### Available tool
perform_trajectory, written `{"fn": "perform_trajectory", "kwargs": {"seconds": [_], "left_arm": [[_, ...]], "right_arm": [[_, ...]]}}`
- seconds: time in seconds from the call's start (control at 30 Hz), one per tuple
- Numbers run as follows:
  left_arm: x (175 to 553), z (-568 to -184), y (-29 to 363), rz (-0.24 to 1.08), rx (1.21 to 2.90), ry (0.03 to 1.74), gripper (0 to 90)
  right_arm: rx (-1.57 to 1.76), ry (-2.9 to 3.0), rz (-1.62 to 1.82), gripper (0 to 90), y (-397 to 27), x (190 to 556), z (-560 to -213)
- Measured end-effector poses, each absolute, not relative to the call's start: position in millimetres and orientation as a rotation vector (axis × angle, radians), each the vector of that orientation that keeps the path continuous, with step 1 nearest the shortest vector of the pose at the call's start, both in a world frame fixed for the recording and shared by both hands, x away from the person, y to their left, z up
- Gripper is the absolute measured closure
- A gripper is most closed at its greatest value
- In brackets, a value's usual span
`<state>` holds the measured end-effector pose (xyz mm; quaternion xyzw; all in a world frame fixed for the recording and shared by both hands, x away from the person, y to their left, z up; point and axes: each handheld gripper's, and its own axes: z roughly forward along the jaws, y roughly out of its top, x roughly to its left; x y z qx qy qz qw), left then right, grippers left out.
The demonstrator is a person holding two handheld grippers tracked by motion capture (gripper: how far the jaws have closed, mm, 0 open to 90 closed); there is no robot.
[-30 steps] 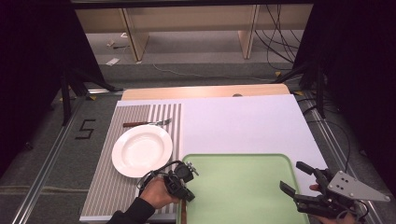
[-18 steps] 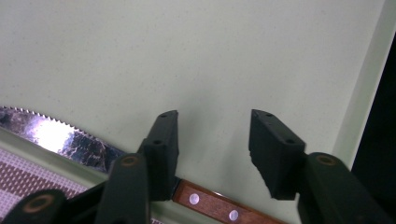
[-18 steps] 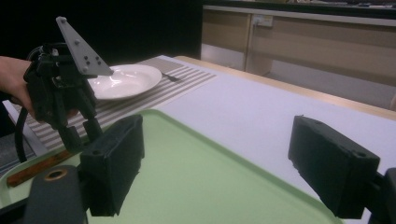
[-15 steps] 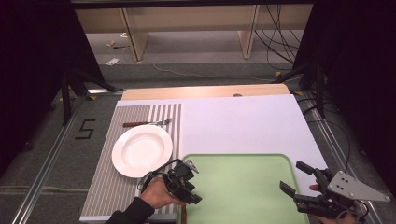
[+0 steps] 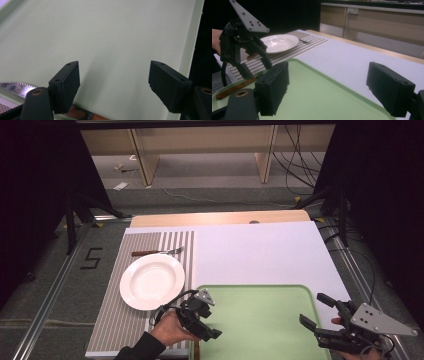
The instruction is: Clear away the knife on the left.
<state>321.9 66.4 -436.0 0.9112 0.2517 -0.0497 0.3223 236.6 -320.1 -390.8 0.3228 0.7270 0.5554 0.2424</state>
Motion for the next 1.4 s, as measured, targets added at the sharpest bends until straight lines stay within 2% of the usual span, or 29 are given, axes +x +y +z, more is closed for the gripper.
{"fn": "perform_trajectory", "kwargs": {"seconds": [0.33,1.4], "left_arm": [[317.9,-426.8,72.6,-0.063,2.296,0.621,20.4],[299.5,-414.5,96.7,0.094,2.058,0.563,19.1]], "right_arm": [[0.880,1.990,1.517,19.3,-320.0,236.6,-390.8],[0.880,1.992,1.519,19.3,-319.9,236.9,-391.3]]}}
